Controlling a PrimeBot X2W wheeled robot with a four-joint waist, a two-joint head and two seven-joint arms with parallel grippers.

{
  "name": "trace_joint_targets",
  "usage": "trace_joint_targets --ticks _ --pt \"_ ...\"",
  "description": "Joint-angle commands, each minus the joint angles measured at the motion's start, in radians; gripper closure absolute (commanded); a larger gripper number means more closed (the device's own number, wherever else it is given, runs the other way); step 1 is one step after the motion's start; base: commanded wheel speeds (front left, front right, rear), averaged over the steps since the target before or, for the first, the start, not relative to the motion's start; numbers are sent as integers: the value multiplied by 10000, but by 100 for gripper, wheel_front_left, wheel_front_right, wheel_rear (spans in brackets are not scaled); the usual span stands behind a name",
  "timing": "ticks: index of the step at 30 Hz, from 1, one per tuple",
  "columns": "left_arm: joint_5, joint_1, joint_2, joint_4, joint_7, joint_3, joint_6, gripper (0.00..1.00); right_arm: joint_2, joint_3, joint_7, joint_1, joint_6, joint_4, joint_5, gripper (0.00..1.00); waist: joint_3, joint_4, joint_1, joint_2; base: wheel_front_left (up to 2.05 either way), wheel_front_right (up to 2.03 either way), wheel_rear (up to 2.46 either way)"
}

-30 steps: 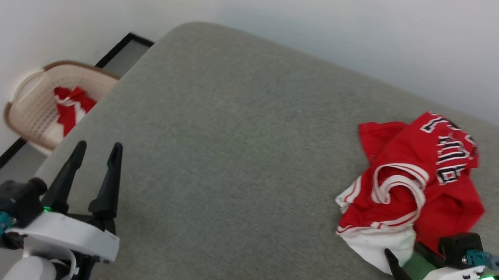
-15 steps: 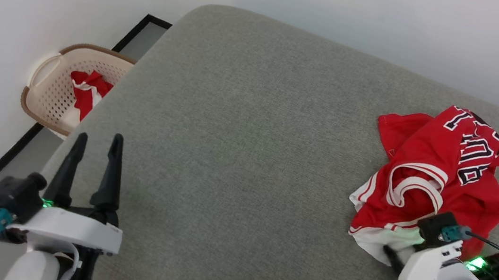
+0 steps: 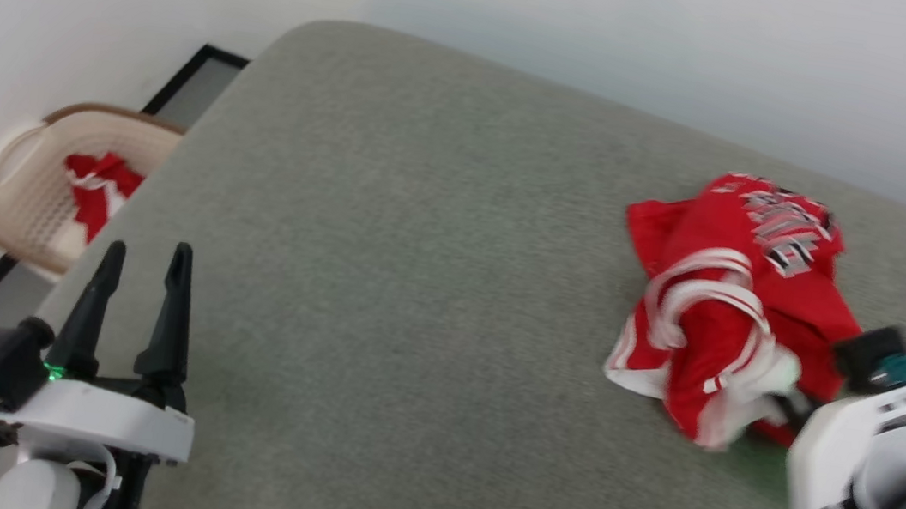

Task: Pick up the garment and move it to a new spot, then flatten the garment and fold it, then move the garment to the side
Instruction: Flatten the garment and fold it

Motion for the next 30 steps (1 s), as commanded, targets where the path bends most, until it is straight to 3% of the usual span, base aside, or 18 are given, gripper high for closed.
trace_joint_targets --ticks 1,10,16,20,24,30 --pt "89 97 44 -38 -1 49 -64 0 -223 -309 100 -46 -13 -256 -30 100 -227 -460 0 -1 0 0 0" --pt "168 437 280 -156 -1 233 -44 0 -1135 -1954 944 441 -12 -1426 -65 100 -477 -1674 0 -1 0 0 0" --pt "241 489 376 -195 41 84 -58 0 -1444 -3113 1143 1044 -12 -1393 -211 100 -588 -2262 0 -1 0 0 0" --pt "244 366 419 -187 106 -34 -74 0 -1697 -3731 929 1403 -13 -802 -280 100 -513 -2489 0 -1 0 0 0" --pt "246 296 387 -218 184 -169 -56 0 -1552 -4051 638 1594 -12 25 -349 100 -452 -2608 0 -1 0 0 0" --pt "239 114 435 -168 293 -370 -98 0 -1365 -3820 -29 1330 -12 1626 -48 100 -329 -2655 0 -1 0 0 0"
